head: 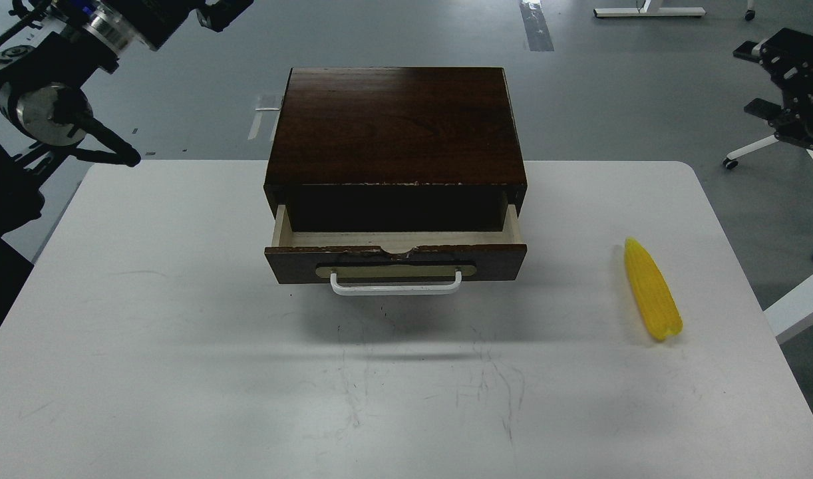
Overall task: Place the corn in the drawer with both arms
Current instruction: 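Reach the right gripper to the yellow corn and grasp it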
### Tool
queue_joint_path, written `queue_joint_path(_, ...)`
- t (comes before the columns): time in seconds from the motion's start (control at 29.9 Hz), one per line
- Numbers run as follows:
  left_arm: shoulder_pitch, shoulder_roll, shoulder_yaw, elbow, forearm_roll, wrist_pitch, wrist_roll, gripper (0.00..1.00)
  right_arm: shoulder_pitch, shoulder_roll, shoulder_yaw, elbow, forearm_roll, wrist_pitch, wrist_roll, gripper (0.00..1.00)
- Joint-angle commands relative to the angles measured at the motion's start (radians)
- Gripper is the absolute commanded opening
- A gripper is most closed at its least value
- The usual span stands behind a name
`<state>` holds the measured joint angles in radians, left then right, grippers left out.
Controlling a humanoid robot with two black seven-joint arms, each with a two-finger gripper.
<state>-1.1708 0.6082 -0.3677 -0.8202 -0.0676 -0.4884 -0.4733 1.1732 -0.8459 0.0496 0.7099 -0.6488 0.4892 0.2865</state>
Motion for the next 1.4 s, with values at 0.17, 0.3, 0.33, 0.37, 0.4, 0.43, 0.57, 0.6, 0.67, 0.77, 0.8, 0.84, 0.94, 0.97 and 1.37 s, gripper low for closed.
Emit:
queue_joint_path(0.17, 0.059, -0.013, -0.146, 0.064, -0.107, 0.0, 0.002, 0.98, -0.017, -0.035, -0.134, 0.2, -0.38, -0.04, -0.003, 1.0)
queue_joint_path(0.3, 0.085, -0.007, -0.16, 0.064, -0.115, 0.0, 0.002, 0.98, -0.076, -0.028, -0.218, 0.198, -0.442, -0.193, -0.001, 1.0)
queue_joint_path(0.33, 0.095, -0.007, -0.16, 0.064, -0.115, 0.0, 0.002, 0.98, -0.089, -0.025, -0.237, 0.2, -0.446, -0.222, -0.001, 1.0)
queue_joint_path(0.37, 0.1, -0.007, -0.16, 0.064, -0.117, 0.0, 0.002, 0.98, -0.09, -0.024, -0.241, 0.201, -0.446, -0.23, -0.001, 1.0)
queue_joint_path(0.4, 0.106, -0.007, -0.16, 0.064, -0.117, 0.0, 0.002, 0.98, -0.092, -0.019, -0.244, 0.201, -0.446, -0.233, -0.001, 1.0)
queue_joint_path(0.43, 0.117, -0.007, -0.161, 0.064, -0.117, 0.0, 0.002, 0.98, -0.095, -0.009, -0.252, 0.201, -0.448, -0.235, -0.001, 0.98)
queue_joint_path(0.57, 0.132, -0.007, -0.163, 0.064, -0.117, 0.0, 0.002, 0.98, -0.112, 0.019, -0.274, 0.194, -0.448, -0.242, -0.003, 0.87)
queue_joint_path(0.6, 0.132, -0.007, -0.163, 0.064, -0.117, 0.0, 0.002, 0.98, -0.112, 0.022, -0.274, 0.192, -0.448, -0.247, -0.001, 0.86)
queue_joint_path(0.67, 0.132, -0.005, -0.165, 0.062, -0.115, 0.0, 0.002, 0.98, -0.128, 0.05, -0.275, 0.177, -0.448, -0.274, -0.003, 0.84)
queue_joint_path(0.77, 0.132, -0.005, -0.171, 0.062, -0.115, 0.0, 0.002, 0.98, -0.155, 0.083, -0.275, 0.152, -0.448, -0.303, -0.003, 0.84)
queue_joint_path(0.8, 0.132, -0.005, -0.171, 0.062, -0.115, 0.0, 0.002, 0.98, -0.164, 0.099, -0.275, 0.14, -0.448, -0.313, -0.003, 0.83)
queue_joint_path(0.84, 0.132, -0.005, -0.171, 0.062, -0.115, 0.0, 0.002, 0.98, -0.168, 0.106, -0.277, 0.134, -0.448, -0.316, -0.003, 0.83)
queue_joint_path(0.94, 0.132, -0.005, -0.171, 0.064, -0.113, 0.0, 0.002, 0.98, -0.188, 0.146, -0.275, 0.08, -0.445, -0.34, -0.001, 0.8)
queue_joint_path(0.97, 0.134, -0.005, -0.169, 0.064, -0.113, 0.0, 0.002, 0.98, -0.19, 0.157, -0.275, 0.071, -0.445, -0.349, 0.0, 0.8)
queue_joint_path(1.37, 0.132, 0.001, -0.169, 0.065, -0.113, 0.0, 0.002, 0.98, -0.225, 0.217, -0.272, 0.048, -0.436, -0.37, 0.026, 0.62)
